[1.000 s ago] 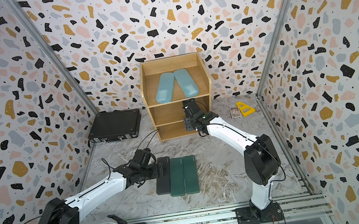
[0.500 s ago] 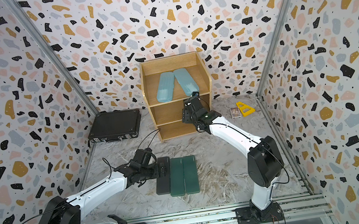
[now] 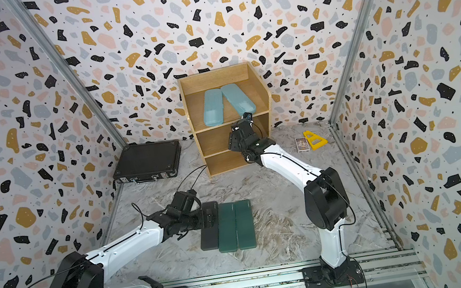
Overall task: Place the pencil cases on the shelf according to color
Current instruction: Place the pencil case on the shelf.
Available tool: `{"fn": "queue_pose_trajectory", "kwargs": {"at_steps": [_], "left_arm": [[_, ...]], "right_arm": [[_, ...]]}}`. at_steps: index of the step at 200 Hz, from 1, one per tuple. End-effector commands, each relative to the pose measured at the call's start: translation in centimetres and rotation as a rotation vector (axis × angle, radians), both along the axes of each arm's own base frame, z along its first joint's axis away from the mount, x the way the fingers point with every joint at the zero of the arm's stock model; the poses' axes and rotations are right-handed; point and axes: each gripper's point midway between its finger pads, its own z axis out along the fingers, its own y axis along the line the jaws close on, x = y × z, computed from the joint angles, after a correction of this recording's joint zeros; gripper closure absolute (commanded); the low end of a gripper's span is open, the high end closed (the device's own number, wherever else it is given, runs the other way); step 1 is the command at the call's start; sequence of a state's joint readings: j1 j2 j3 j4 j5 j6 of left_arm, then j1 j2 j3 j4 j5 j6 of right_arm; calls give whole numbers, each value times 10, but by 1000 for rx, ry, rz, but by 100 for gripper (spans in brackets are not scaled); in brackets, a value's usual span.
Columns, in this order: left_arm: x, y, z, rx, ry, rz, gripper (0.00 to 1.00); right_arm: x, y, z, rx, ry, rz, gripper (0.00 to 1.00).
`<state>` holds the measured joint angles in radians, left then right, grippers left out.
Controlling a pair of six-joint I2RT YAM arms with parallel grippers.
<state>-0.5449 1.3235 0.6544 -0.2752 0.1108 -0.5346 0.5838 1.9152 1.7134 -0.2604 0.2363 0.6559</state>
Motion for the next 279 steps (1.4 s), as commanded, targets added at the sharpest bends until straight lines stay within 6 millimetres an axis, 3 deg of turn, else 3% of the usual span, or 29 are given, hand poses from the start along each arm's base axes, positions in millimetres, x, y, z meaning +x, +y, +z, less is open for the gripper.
{"fn": "queue_pose_trajectory", "kwargs": {"at_steps": [1, 69, 120, 191, 247, 279], "left_arm": [[1, -4, -3, -13, -8, -24, 0], [-1, -3, -6, -3, 0, -36, 0], [-3, -2, -10, 1, 9, -35, 0], [-2, -3, -11, 4, 17, -37, 0], [0, -6, -15, 3, 31, -42, 0], [3, -4, -13, 10, 14, -25, 0]], "right_arm": [[14, 16, -27, 32, 49, 54, 37], [3, 9, -66, -50, 147, 61, 42], [0, 1, -71, -98, 135, 60, 35], [10, 3, -34, -84, 64, 48, 13], [5, 3, 11, -46, -11, 69, 10], [-10, -3, 26, -31, -27, 87, 8]]}}
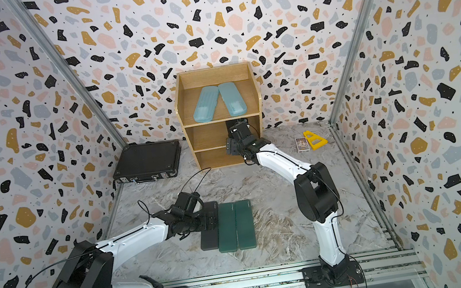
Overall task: Place the pencil cases on the shelf according to color
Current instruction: Place the pencil case on the shelf, then pick up the pencil case from the center of the board.
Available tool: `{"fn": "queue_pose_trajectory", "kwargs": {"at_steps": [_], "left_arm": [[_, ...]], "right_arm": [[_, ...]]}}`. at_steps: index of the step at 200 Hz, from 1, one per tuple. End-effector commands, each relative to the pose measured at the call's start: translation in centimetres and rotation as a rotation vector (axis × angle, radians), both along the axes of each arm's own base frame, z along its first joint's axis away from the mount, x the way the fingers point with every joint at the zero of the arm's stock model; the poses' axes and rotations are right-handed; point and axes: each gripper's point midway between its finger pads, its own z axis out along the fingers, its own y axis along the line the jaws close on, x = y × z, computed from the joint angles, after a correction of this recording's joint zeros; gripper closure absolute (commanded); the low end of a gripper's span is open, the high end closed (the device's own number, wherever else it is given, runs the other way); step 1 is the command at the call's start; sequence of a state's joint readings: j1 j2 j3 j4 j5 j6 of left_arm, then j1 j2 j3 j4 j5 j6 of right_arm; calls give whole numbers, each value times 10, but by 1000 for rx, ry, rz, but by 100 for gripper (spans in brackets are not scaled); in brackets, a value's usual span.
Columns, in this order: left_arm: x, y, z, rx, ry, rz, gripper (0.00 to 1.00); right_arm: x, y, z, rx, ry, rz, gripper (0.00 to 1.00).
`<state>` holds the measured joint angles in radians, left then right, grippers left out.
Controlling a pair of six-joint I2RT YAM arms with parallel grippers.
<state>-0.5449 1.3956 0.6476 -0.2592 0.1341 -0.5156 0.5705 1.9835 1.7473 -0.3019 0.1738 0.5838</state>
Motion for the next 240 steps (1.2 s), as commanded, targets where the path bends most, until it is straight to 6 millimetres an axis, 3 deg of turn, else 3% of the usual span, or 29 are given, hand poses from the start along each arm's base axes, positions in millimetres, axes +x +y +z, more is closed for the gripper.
{"fn": "queue_pose_trajectory", "kwargs": {"at_steps": [1, 31, 75, 91, 124, 140, 179, 240], "left_arm": [[9, -2, 8, -13, -45, 3, 0], [14, 1, 21, -3, -84, 12, 0], [16, 2, 42, -16, -126, 26, 0], [16, 8, 48, -3, -149, 45, 0], [17, 21, 59, 19, -210, 89, 0], [17, 25, 63, 12, -236, 113, 0], [18, 33, 65, 3, -274, 172, 0], [16, 43, 59, 16, -277, 212, 0]], "right_arm": [[-16, -10, 57, 39, -87, 11, 8], [-36, -28, 49, 0, -81, 2, 5], [-68, -37, 39, -16, -54, 69, 8], [-80, -45, 33, -35, -41, 71, 22], [-98, -52, 24, 6, -107, 98, 84], [-97, -40, 21, 57, -157, 152, 95], [-82, -21, 11, 123, -218, 184, 98], [-53, -10, 2, 144, -248, 143, 97]]}}
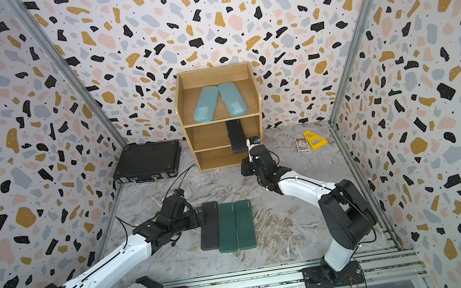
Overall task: Place the pencil cases on the shelf according to color
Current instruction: Pick up the pencil case from the center of the board.
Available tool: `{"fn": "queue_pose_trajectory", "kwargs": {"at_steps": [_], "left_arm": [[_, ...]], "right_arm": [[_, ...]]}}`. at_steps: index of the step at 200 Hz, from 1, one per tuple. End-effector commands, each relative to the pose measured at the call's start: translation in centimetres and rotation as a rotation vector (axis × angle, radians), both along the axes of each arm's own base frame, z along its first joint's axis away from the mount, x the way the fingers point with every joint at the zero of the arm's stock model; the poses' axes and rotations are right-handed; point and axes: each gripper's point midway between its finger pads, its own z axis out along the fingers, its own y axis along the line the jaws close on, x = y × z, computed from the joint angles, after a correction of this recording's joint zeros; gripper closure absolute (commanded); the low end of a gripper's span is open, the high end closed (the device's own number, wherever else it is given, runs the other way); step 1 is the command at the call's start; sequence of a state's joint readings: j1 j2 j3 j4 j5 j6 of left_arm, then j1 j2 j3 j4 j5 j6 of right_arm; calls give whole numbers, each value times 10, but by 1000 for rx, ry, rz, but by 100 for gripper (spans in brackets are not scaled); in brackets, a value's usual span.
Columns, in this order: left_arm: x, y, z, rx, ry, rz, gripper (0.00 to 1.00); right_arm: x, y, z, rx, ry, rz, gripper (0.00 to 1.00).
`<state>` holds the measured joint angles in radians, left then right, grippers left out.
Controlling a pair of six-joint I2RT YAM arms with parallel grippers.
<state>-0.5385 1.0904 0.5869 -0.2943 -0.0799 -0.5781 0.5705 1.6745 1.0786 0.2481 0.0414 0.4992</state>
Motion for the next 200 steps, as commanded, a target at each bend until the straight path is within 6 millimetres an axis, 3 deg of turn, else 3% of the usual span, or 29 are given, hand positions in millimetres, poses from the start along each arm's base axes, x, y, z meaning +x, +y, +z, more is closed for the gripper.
{"fn": "queue_pose_trajectory", "kwargs": {"at_steps": [1, 155, 200], "left_arm": [[4, 6, 0, -4, -25, 37, 0], [-5, 3, -26, -23, 44, 19, 0], [-8, 1, -33, -26, 74, 12, 0]], "right_arm": [[17, 8, 32, 57, -91, -15, 97], [77, 7, 31, -1, -143, -98, 97], [86, 5, 24, -12, -130, -95, 97]]}}
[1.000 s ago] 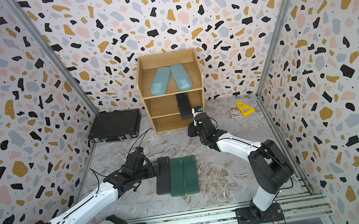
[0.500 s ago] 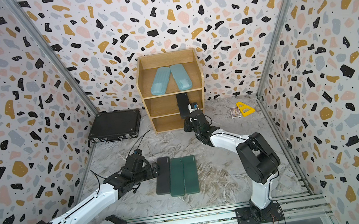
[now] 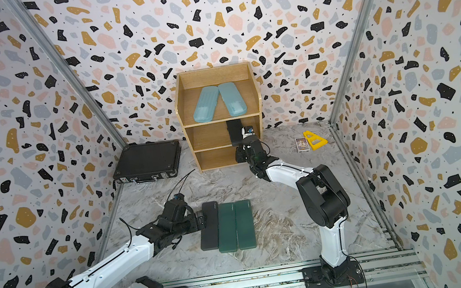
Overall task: Place the pencil cases on the shelf according to color
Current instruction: Pick up the pencil case from the center of the board.
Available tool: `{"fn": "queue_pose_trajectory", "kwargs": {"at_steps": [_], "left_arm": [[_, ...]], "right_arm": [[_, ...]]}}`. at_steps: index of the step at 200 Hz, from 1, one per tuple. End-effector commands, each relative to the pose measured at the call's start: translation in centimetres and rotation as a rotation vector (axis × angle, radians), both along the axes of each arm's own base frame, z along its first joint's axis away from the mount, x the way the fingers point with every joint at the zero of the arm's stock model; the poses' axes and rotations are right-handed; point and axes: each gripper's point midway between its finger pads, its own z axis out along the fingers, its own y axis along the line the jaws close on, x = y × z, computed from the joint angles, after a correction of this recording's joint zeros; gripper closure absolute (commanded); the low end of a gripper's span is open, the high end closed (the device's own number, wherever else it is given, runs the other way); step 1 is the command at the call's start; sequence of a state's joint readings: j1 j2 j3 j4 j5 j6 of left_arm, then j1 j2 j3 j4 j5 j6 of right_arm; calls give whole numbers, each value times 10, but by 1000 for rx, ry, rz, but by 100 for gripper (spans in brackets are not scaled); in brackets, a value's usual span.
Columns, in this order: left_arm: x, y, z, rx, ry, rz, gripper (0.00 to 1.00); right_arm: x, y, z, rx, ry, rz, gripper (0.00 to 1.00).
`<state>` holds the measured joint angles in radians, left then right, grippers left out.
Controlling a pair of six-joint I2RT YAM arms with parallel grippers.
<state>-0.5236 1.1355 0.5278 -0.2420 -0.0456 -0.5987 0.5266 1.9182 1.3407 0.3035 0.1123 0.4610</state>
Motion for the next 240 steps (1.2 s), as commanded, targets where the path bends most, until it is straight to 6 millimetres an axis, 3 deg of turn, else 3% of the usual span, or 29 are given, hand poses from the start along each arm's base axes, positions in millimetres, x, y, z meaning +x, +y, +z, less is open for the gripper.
{"fn": "queue_pose_trajectory", "kwargs": {"at_steps": [1, 26, 46, 85, 103, 119, 150, 183, 215, 240], "left_arm": [[-1, -1, -5, -17, 11, 3, 0], [-5, -1, -8, -23, 34, 5, 0], [-10, -2, -6, -37, 49, 5, 0], [-31, 4, 0, -64, 78, 12, 0], [-42, 10, -5, -61, 112, 27, 0], [-48, 12, -12, -59, 142, 36, 0], [-56, 11, -21, -50, 194, 35, 1], [-56, 1, -12, -70, 168, 25, 0], [-50, -16, 1, -119, 123, 0, 0], [-48, -17, -8, -79, 146, 4, 0]], "right_arm": [[8, -1, 17, 4, -36, -1, 97], [7, 3, 17, 13, -31, 27, 95], [-6, 3, 23, 36, -32, 59, 87], [-56, -19, 35, 60, -2, 84, 62], [-83, -31, 37, 57, 29, 96, 48], [-109, -37, 37, 43, 77, 134, 42], [-156, -57, 24, -4, 150, 169, 37], [-199, -84, 0, -65, 214, 170, 32], [-226, -90, -32, -83, 303, 210, 29], [-238, -94, -53, -81, 341, 211, 28]]}}
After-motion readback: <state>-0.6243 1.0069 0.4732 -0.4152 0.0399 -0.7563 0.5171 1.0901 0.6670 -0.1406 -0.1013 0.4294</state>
